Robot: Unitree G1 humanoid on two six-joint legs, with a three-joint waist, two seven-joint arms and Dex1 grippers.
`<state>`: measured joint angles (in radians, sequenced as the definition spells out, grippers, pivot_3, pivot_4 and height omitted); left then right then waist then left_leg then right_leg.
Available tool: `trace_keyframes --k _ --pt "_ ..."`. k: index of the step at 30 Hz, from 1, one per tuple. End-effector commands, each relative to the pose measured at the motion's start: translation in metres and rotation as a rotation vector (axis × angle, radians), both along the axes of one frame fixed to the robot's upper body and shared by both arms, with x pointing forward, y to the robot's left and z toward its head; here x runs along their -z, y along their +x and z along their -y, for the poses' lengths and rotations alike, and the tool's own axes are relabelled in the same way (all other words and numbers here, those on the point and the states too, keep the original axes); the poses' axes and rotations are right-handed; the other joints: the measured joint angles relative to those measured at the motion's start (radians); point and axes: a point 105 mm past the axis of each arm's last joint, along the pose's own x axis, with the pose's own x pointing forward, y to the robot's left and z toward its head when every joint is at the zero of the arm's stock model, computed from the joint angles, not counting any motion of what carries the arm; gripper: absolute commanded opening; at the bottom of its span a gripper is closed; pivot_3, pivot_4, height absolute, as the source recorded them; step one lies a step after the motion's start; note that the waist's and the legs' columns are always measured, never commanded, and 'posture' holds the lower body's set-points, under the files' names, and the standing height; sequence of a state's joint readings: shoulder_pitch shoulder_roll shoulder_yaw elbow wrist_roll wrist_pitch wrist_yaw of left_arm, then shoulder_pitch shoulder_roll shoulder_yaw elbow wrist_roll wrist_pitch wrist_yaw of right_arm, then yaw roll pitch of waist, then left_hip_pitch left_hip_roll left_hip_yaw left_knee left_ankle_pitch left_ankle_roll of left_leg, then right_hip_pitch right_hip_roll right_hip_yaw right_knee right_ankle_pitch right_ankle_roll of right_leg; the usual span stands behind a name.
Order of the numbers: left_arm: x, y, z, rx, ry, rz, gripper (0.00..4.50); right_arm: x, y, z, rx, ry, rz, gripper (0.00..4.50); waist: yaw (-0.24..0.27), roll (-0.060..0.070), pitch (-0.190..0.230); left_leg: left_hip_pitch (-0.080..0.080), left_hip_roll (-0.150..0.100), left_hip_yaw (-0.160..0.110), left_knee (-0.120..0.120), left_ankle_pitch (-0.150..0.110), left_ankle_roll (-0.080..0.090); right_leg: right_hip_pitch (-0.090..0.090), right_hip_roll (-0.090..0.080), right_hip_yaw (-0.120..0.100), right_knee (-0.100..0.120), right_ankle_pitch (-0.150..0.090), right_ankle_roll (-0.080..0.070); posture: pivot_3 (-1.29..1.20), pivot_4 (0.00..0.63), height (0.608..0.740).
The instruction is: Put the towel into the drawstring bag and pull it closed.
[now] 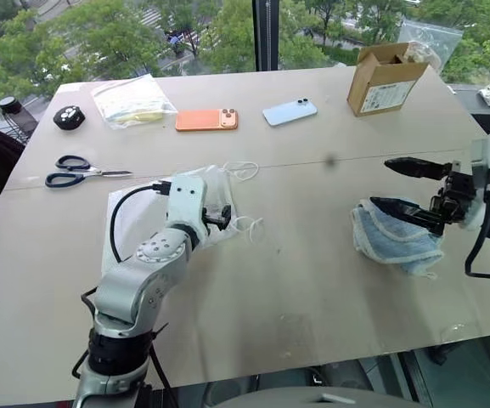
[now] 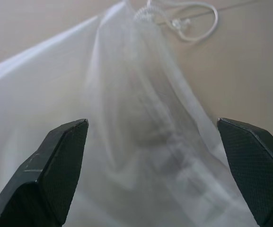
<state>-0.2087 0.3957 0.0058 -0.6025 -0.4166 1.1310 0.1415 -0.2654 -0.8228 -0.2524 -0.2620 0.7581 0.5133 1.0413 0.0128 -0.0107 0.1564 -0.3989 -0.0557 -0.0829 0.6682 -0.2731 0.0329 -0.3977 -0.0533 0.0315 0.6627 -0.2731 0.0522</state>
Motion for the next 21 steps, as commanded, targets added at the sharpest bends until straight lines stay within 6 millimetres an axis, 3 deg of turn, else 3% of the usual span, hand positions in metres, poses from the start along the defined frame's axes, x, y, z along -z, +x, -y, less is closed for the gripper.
trace_keyframes --k 1,8,13,17,21 --pt "-0.003 -0.009 -0.007 -0.029 0.076 0.008 4.50 -0.010 -0.004 -0.002 -0.012 0.011 0.040 4.45 0.002 0.000 0.000 0.000 0.000 0.000 0.000 0.000 0.000 0.000 0.000 0.000 0.000 0.000 0.000 0.00 0.150 0.740" --pt "0.006 -0.030 -0.027 0.213 0.400 0.039 4.50 -0.011 -0.003 -0.004 -0.012 0.029 0.044 4.45 -0.001 0.001 0.000 0.001 0.000 0.000 -0.001 0.000 0.000 0.000 0.000 0.001 0.000 0.000 0.000 0.00 0.150 0.740" --pt "-0.002 -0.024 -0.060 0.374 0.712 0.124 4.50 -0.010 -0.002 -0.006 -0.010 0.043 0.042 4.45 0.003 0.003 0.000 0.001 0.000 0.000 -0.003 0.000 0.000 0.000 -0.001 0.000 -0.001 0.000 -0.001 0.00 0.150 0.740" --pt "-0.022 -0.011 -0.084 0.480 1.050 0.285 4.50 -0.010 -0.002 -0.007 -0.004 0.060 0.044 4.45 0.002 0.003 0.000 0.001 0.000 0.000 -0.004 0.000 0.000 0.000 -0.002 -0.001 -0.002 0.000 -0.001 0.00 0.150 0.740" --pt "-0.060 -0.002 -0.085 0.518 1.270 0.549 4.50 -0.009 -0.002 -0.008 0.003 0.068 0.046 4.45 0.003 0.003 0.000 0.001 0.000 0.000 -0.007 -0.001 0.001 -0.001 -0.003 0.000 -0.003 0.000 -0.001 0.00 0.150 0.740"
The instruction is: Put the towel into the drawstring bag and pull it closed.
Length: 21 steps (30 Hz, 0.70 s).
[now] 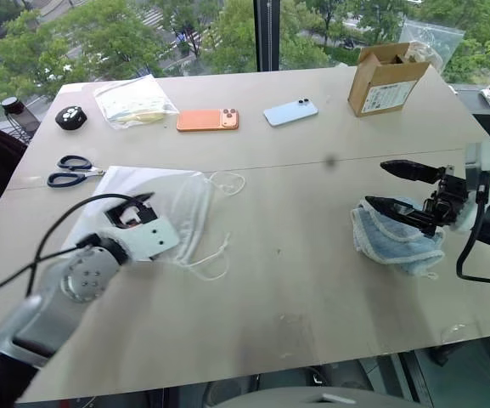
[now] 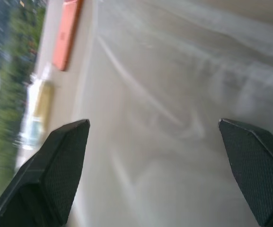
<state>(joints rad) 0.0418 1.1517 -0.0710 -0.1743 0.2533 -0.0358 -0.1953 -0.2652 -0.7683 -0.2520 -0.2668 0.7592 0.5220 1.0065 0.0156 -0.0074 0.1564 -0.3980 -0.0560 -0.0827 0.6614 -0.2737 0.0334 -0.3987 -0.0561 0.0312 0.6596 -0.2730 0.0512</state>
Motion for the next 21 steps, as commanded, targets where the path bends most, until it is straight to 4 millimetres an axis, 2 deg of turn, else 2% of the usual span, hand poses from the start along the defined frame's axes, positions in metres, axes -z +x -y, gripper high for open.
trace_keyframes --k 1,3,4,6,9,12,15,21 --pt "-0.044 0.004 0.013 0.149 0.076 0.238 4.50 -0.012 -0.005 -0.003 -0.012 0.013 0.054 4.45 0.001 0.000 0.000 -0.001 0.000 0.000 0.000 0.000 0.000 0.000 0.000 0.000 -0.001 0.000 0.000 0.00 0.150 0.740" --pt "-0.061 0.006 0.027 0.110 -0.216 0.308 4.50 -0.011 -0.005 -0.003 -0.006 0.017 0.054 4.45 0.000 0.000 0.000 -0.002 0.000 0.000 -0.001 0.000 0.000 -0.002 0.000 0.000 -0.002 0.000 0.000 0.00 0.150 0.740" --pt "-0.063 0.005 0.033 0.086 -0.367 0.305 4.50 -0.011 -0.005 -0.003 -0.005 0.019 0.054 4.45 0.000 0.000 0.000 -0.003 0.000 0.001 -0.002 0.000 0.000 -0.003 -0.001 0.000 -0.002 0.000 0.000 0.00 0.150 0.740" --pt "-0.056 0.002 0.044 0.033 -0.556 0.271 4.50 -0.011 -0.006 -0.003 -0.002 0.021 0.054 4.45 -0.001 -0.001 0.000 -0.004 0.000 0.003 -0.001 0.000 0.000 -0.004 -0.001 0.000 -0.001 0.000 0.001 0.00 0.150 0.740" --pt "-0.035 -0.009 0.051 -0.112 -0.715 0.194 4.50 -0.011 -0.007 -0.001 0.002 0.022 0.052 4.45 -0.012 -0.002 -0.001 -0.007 0.001 0.004 0.003 0.000 0.000 -0.008 0.001 0.001 0.002 0.000 0.001 0.00 0.150 0.740" --pt "-0.022 -0.023 0.043 -0.302 -0.828 0.186 4.50 -0.011 -0.008 0.001 0.007 0.022 0.050 4.45 -0.016 -0.002 -0.001 -0.009 0.001 0.004 0.006 0.000 0.000 -0.009 0.002 0.001 0.005 0.000 0.001 0.00 0.150 0.740" --pt "-0.005 -0.039 0.040 -0.449 -0.861 0.145 4.50 -0.010 -0.008 0.003 0.011 0.021 0.047 4.45 -0.012 -0.003 -0.001 -0.007 0.001 0.004 0.007 -0.001 0.002 -0.008 0.002 0.001 0.008 0.001 0.001 0.00 0.150 0.740" --pt "0.022 -0.063 0.039 -0.582 -0.858 0.030 4.50 -0.011 -0.007 0.001 0.002 0.026 0.043 4.45 -0.002 -0.003 -0.001 0.002 0.001 0.003 0.007 -0.002 0.005 -0.001 0.002 0.000 0.009 0.001 0.001 0.00 0.150 0.740"
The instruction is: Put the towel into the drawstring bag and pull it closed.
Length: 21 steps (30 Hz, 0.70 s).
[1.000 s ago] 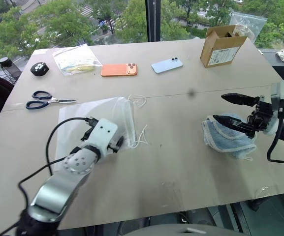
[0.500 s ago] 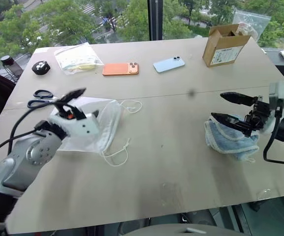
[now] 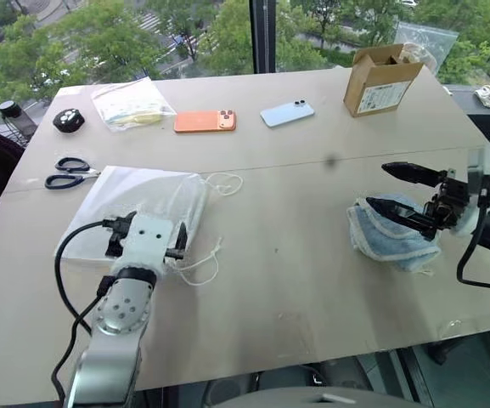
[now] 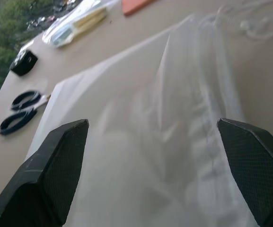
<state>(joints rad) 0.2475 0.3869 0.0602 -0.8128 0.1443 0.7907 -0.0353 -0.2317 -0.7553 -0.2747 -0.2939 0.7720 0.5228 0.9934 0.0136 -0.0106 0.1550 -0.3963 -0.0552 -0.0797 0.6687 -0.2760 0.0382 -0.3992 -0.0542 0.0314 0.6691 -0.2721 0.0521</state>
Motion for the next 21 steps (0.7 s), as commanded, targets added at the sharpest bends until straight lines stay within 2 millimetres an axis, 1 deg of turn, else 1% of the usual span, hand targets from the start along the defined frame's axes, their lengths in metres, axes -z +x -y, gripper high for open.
trace_keyframes --k 1,4,7,10,14,21 --pt "0.002 -0.007 0.002 -0.017 0.007 -0.017 4.50 -0.012 -0.003 0.000 -0.011 0.007 0.042 4.45 0.002 0.000 0.000 0.001 0.000 0.000 0.000 0.000 0.000 0.001 0.000 0.000 0.000 0.000 0.000 0.00 0.150 0.740" --pt "0.011 -0.004 0.001 -0.009 0.026 -0.052 4.50 -0.013 -0.002 -0.001 -0.015 0.009 0.043 4.45 0.003 0.000 0.000 0.001 0.000 -0.002 0.000 0.000 0.000 0.002 0.000 -0.002 -0.001 0.000 0.000 0.00 0.150 0.740" --pt "0.010 0.003 0.001 0.022 0.050 -0.042 4.50 -0.013 -0.001 -0.001 -0.016 0.008 0.046 4.45 0.003 0.000 0.000 0.001 0.000 -0.002 0.000 0.000 0.000 0.002 0.000 -0.003 -0.001 0.000 0.000 0.00 0.150 0.740" --pt "0.006 0.009 0.007 0.090 0.090 -0.028 4.50 -0.013 -0.002 -0.001 -0.014 0.010 0.048 4.45 0.002 0.000 0.000 0.001 0.000 -0.002 0.000 0.000 0.000 0.002 -0.001 -0.003 -0.002 0.000 0.000 0.00 0.150 0.740" --pt "0.016 0.008 0.012 0.126 0.100 -0.070 4.50 -0.013 -0.002 -0.001 -0.008 0.013 0.050 4.45 0.002 0.000 0.000 0.000 0.000 -0.002 0.000 0.000 0.000 0.003 -0.001 -0.002 -0.005 0.000 0.000 0.00 0.150 0.740" --pt "0.029 0.006 0.012 0.124 0.084 -0.130 4.50 -0.013 -0.003 -0.001 -0.002 0.017 0.053 4.45 0.002 0.000 0.000 0.000 0.000 -0.002 -0.001 0.000 0.000 0.003 -0.001 -0.002 -0.006 0.000 0.000 0.00 0.150 0.740"
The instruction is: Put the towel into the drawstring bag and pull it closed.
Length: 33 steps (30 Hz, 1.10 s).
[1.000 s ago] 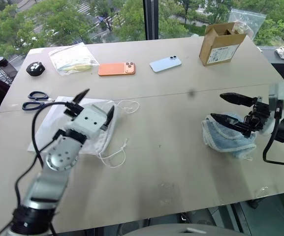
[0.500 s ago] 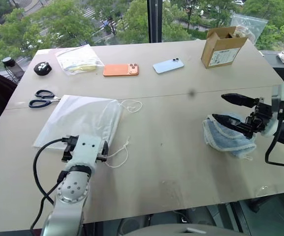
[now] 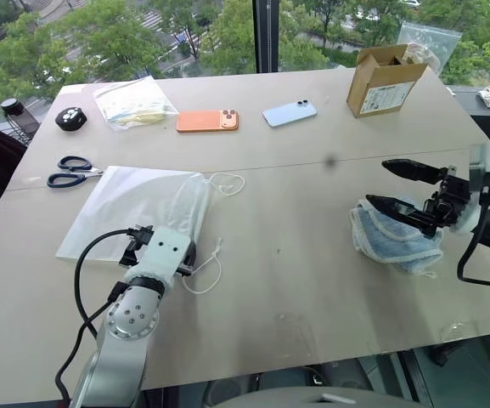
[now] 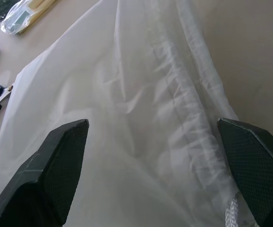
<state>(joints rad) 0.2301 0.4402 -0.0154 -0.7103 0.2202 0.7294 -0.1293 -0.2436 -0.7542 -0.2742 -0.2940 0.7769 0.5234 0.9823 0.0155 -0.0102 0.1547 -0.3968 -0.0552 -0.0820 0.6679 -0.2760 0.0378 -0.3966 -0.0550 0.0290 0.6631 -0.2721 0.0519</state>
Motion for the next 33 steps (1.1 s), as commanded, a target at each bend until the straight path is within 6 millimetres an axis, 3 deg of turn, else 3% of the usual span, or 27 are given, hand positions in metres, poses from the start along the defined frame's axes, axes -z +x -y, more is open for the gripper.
trace_keyframes --k 1,8,13,18,22,32,33 --pt "0.011 -0.004 0.001 0.001 0.001 -0.054 4.50 -0.010 -0.004 0.000 -0.005 0.011 0.043 4.45 0.000 0.000 0.000 0.000 0.000 0.000 0.000 0.000 0.000 0.000 0.000 0.000 0.000 0.000 0.000 0.00 0.150 0.740" --pt "0.028 -0.008 -0.014 -0.124 -0.059 -0.133 4.50 -0.011 -0.004 -0.001 -0.003 0.016 0.048 4.45 0.000 0.005 -0.003 0.000 0.000 0.000 0.000 0.000 0.000 0.000 0.000 0.000 0.000 0.000 0.000 0.00 0.150 0.740" --pt "0.050 -0.018 -0.014 -0.250 -0.241 -0.223 4.50 -0.013 -0.007 -0.002 -0.025 0.026 0.052 4.45 -0.001 0.010 -0.010 0.001 0.000 0.001 0.000 0.000 0.000 0.001 0.000 0.000 0.000 0.000 0.000 0.00 0.150 0.740" --pt "0.054 -0.021 -0.016 -0.278 -0.267 -0.237 4.50 0.000 -0.024 -0.008 -0.149 -0.025 -0.030 4.45 -0.001 0.016 -0.017 0.003 0.000 0.001 0.000 0.000 0.000 0.003 0.000 0.000 0.000 0.000 0.000 0.00 0.150 0.740" --pt "0.055 -0.021 -0.017 -0.277 -0.264 -0.238 4.50 0.023 -0.037 -0.009 -0.228 -0.189 -0.082 4.45 -0.004 0.018 -0.020 0.004 0.000 0.001 0.000 0.000 0.001 0.003 0.000 0.001 0.000 0.000 0.000 0.00 0.150 0.740" --pt "0.053 -0.021 -0.012 -0.241 -0.285 -0.232 4.50 0.011 -0.032 -0.013 -0.226 -0.155 -0.019 4.45 -0.002 0.018 -0.021 0.006 0.001 0.001 0.000 -0.001 0.001 0.006 0.001 0.001 0.000 0.000 0.000 0.00 0.150 0.740" --pt "0.051 -0.020 -0.009 -0.223 -0.299 -0.227 3.97 0.011 -0.031 -0.013 -0.224 -0.154 -0.016 4.50 -0.002 0.018 -0.021 0.006 0.001 0.001 0.000 -0.001 0.001 0.006 0.001 0.001 0.000 0.000 0.000 0.00 0.150 0.740"
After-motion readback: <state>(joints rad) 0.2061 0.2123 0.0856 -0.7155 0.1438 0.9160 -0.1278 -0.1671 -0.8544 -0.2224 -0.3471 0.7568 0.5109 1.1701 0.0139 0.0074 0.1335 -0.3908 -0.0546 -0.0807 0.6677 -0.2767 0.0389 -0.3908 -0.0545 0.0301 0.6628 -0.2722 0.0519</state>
